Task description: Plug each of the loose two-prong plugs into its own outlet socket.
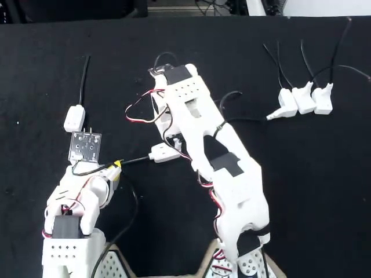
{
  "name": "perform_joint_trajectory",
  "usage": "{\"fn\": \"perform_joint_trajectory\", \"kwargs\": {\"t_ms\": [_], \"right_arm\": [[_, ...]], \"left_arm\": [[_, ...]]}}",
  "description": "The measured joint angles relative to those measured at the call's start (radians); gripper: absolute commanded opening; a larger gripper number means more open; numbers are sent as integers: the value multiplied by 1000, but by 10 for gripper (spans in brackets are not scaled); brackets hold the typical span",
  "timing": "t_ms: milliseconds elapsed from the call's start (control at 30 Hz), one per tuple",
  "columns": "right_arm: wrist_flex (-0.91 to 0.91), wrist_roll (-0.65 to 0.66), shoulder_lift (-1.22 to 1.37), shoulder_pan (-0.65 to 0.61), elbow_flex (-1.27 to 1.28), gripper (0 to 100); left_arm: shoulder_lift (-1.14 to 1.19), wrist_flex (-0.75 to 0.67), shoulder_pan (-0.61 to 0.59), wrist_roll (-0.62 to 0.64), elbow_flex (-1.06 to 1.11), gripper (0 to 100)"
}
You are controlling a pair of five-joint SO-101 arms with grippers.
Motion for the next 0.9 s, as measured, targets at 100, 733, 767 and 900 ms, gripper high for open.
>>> {"fn": "perform_joint_trajectory", "kwargs": {"t_ms": [100, 733, 767, 900], "right_arm": [[0, 46, 0, 0, 0, 11], [3, 167, 152, 2, -203, 10], [3, 167, 152, 2, -203, 10], [3, 186, 152, 2, -204, 10]], "left_arm": [[0, 0, 0, 0, 0, 216], [0, 0, 0, 0, 0, 216], [0, 0, 0, 0, 0, 216], [0, 0, 0, 0, 0, 216]]}}
